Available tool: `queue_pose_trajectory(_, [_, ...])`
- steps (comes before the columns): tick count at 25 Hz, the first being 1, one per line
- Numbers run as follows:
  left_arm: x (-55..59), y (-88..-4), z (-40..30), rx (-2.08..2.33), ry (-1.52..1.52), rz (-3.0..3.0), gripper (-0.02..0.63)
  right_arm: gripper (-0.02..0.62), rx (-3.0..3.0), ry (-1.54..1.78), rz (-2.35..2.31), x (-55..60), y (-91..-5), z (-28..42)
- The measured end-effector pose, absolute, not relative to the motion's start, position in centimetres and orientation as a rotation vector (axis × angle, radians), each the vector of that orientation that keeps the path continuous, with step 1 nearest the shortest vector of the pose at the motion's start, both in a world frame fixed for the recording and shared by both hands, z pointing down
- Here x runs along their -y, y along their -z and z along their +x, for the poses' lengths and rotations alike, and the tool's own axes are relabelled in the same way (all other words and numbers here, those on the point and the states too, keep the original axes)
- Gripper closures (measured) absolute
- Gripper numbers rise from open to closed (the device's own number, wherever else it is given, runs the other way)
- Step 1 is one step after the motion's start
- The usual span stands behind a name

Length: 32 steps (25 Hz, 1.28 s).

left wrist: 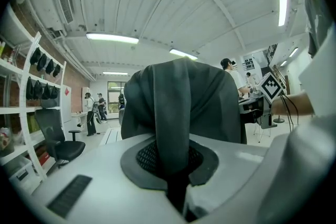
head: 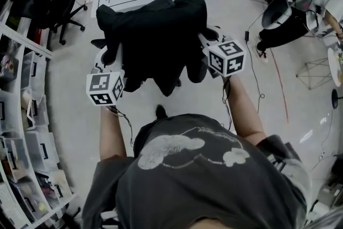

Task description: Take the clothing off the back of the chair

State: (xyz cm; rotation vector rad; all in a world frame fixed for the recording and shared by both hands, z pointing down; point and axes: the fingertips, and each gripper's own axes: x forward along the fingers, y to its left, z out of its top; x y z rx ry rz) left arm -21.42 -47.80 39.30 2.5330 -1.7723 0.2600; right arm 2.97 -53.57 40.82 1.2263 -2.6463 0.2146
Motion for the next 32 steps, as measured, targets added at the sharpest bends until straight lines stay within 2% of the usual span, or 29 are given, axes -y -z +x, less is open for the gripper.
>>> queue_pose_trajectory(18, [39.8, -38.4, -20.9, 1.877, -0.283, 2.449, 0.595, 0.597, 2.702, -0.203, 1.165, 46.1, -40.0, 6.3])
queue_pose_trajectory(32, [30.9, -41.2, -17.1, 1.867, -0.282, 2.36, 0.595, 0.598, 2.721, -0.323, 1.116, 37.2, -43.8, 9.8])
